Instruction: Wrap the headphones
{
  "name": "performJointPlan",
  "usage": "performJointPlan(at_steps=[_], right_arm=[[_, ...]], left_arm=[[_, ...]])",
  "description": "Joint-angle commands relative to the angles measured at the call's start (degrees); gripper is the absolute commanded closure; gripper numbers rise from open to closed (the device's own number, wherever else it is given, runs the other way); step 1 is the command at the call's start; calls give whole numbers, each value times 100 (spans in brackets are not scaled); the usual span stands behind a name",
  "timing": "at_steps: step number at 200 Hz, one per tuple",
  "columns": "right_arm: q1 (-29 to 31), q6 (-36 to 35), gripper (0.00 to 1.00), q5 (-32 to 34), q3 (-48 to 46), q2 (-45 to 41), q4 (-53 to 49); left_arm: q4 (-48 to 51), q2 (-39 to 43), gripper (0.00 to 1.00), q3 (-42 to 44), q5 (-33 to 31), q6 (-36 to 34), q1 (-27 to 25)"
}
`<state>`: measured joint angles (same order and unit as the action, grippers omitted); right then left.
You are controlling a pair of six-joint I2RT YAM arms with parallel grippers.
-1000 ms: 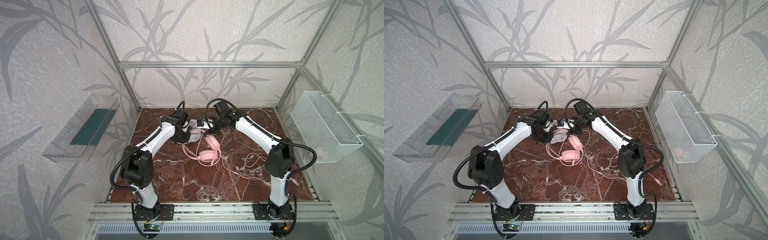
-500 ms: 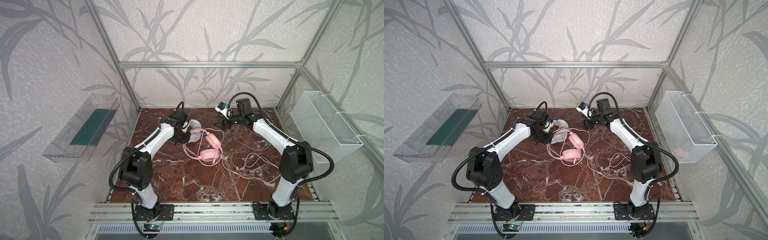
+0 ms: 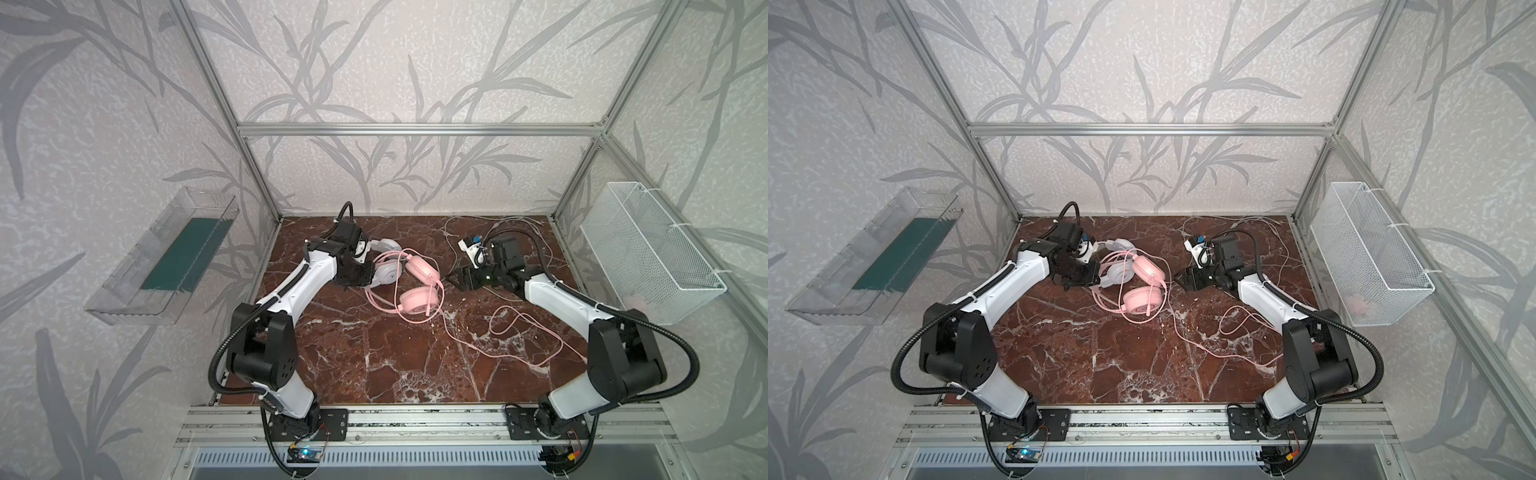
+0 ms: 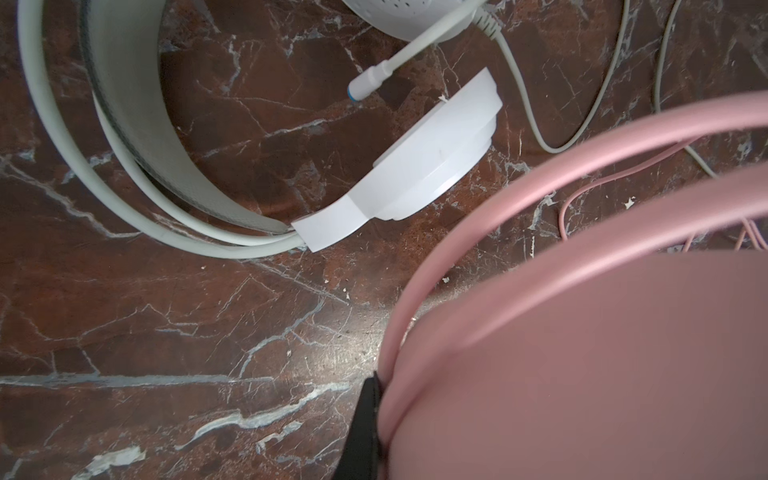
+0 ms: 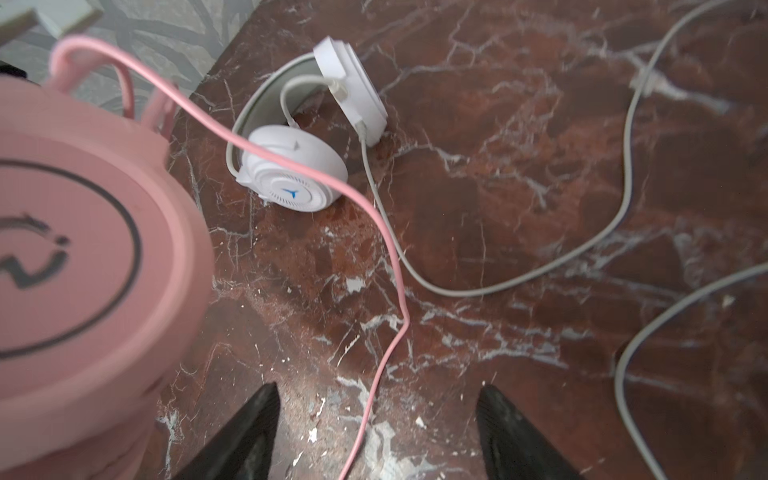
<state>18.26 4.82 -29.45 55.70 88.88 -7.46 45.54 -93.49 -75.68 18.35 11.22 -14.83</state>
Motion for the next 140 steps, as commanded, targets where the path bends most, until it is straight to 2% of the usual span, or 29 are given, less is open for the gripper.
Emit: performJointPlan(at_steps=[1,25,57,140], right_arm=[[191,603,25,133,-294,-81,370],[463,657,28,477,-417,153,291],[547,950,31,424,-664,487,722],[835,1218,35,-324,-771,1294,1518]], left_arm=[[-301,348,100,96,652,269,82],[-429,426,100,154,815,426,160],[-581,489,100,166,1030,585,239],[-642,732,100,124,1158,758,284]])
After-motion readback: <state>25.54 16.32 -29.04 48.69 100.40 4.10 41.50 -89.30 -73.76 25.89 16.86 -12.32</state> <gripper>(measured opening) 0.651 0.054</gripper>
